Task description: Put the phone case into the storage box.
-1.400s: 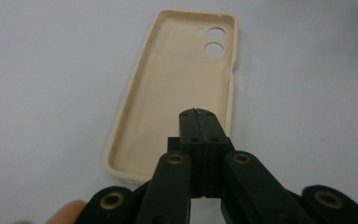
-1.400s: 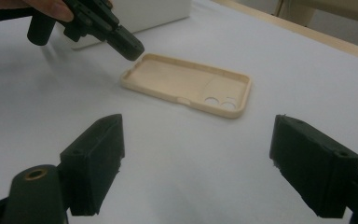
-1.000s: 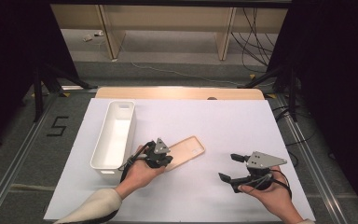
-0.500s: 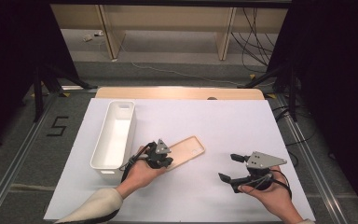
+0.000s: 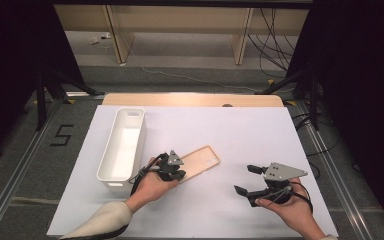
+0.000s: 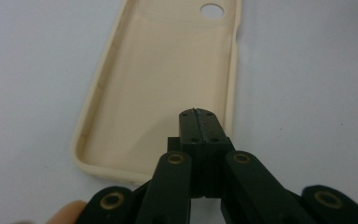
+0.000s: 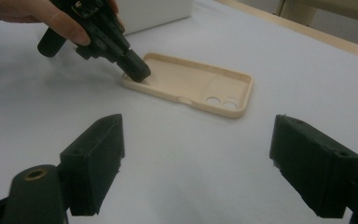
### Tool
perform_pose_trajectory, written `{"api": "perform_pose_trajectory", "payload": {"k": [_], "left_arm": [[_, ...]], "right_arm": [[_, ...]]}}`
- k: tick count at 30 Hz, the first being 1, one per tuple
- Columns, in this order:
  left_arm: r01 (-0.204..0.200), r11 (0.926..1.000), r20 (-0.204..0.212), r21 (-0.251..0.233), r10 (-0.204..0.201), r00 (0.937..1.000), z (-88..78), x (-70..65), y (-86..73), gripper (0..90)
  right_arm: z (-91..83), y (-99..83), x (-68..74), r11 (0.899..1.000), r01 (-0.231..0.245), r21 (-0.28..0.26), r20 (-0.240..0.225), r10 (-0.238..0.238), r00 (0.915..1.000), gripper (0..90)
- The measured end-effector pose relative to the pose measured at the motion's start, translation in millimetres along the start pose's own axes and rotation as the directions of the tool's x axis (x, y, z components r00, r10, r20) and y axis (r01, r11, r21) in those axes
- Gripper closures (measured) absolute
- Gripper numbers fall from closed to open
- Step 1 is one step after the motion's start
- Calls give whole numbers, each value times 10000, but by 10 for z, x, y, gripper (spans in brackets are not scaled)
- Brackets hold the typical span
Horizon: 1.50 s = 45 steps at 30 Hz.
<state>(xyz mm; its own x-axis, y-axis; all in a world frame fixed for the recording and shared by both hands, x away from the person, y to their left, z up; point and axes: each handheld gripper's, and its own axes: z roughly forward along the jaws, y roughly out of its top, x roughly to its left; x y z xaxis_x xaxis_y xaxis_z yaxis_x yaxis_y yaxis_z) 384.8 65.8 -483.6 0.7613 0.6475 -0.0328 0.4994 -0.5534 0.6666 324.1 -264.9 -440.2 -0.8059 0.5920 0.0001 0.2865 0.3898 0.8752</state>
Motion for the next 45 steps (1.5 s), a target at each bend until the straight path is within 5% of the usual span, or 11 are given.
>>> {"api": "perform_pose_trajectory", "payload": {"k": [45], "left_arm": [[230, 9997, 586, 18, -231, 9980, 108, -171, 110, 898]], "right_arm": [[0, -2, 0, 10000, 25, 14, -37, -25, 10000, 190]]}}
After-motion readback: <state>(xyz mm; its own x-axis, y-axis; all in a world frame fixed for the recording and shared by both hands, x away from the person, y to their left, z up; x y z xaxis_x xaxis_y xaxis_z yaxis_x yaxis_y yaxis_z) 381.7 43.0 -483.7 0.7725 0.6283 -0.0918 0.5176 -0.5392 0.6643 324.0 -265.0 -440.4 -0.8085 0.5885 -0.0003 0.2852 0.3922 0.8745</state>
